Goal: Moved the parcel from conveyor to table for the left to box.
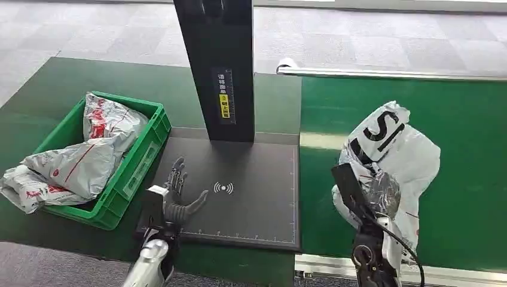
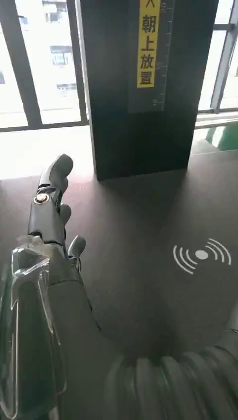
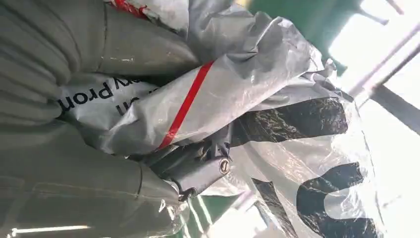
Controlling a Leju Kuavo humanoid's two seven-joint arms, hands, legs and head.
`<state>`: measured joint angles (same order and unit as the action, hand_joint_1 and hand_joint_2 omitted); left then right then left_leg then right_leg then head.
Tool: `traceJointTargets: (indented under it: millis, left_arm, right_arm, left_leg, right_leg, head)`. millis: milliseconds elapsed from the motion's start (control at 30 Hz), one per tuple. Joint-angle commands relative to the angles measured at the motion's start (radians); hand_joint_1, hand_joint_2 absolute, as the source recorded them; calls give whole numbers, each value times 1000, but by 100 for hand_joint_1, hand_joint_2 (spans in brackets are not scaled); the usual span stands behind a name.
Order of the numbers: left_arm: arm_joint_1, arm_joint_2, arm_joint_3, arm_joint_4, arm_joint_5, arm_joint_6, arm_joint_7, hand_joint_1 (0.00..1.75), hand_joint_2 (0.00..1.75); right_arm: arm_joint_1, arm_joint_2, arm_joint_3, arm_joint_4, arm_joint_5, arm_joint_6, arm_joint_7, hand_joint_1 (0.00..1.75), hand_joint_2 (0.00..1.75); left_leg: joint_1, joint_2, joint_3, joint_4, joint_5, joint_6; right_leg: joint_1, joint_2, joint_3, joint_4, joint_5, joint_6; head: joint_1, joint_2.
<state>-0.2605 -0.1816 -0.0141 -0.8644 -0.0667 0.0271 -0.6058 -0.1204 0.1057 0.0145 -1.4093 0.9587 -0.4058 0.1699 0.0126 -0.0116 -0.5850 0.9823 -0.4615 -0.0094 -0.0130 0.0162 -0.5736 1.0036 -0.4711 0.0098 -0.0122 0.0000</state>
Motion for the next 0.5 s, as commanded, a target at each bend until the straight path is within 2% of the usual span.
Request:
traceJointTargets:
  millis: [33, 167, 333, 433, 500]
  left_arm:
    - [-5, 1, 21, 12, -3, -2, -2, 0, 175]
    - [-6, 1, 22, 12, -3, -2, -3, 0, 175]
    - [-12, 2, 33, 11, 1, -3, -14, 0, 175]
    - [-17, 7, 50, -10, 6, -1, -19, 0, 175]
    - [-35, 9, 65, -20, 5, -1, -18, 0, 175]
  right_arm:
    - [70, -9, 29, -207, -23, -16, -24, 175, 175]
    - [65, -9, 28, -197, -25, -20, -29, 175, 175]
    - [76, -2, 31, -213, -69, -55, -96, 175, 175]
    - [57, -7, 47, -225, -97, -36, -123, 175, 175]
    - [9, -13, 79, -223, -163, 40, -152, 175, 175]
  left_leg:
    - [0, 0, 0, 0, 0, 0]
    - [0, 1, 1, 0, 0, 0]
    - [0, 1, 2, 0, 0, 0]
    - [0, 1, 1, 0, 0, 0]
    - [0, 2, 0, 0, 0, 0]
  right_leg:
    - [0, -1, 1, 0, 0, 0]
    - [0, 0, 1, 0, 0, 0]
    - [0, 0, 2, 0, 0, 0]
    - [0, 0, 1, 0, 0, 0]
    - [0, 1, 0, 0, 0, 0]
  head:
    - [0, 0]
    - [0, 0]
    - [0, 0]
    - [0, 0]
    - [0, 0]
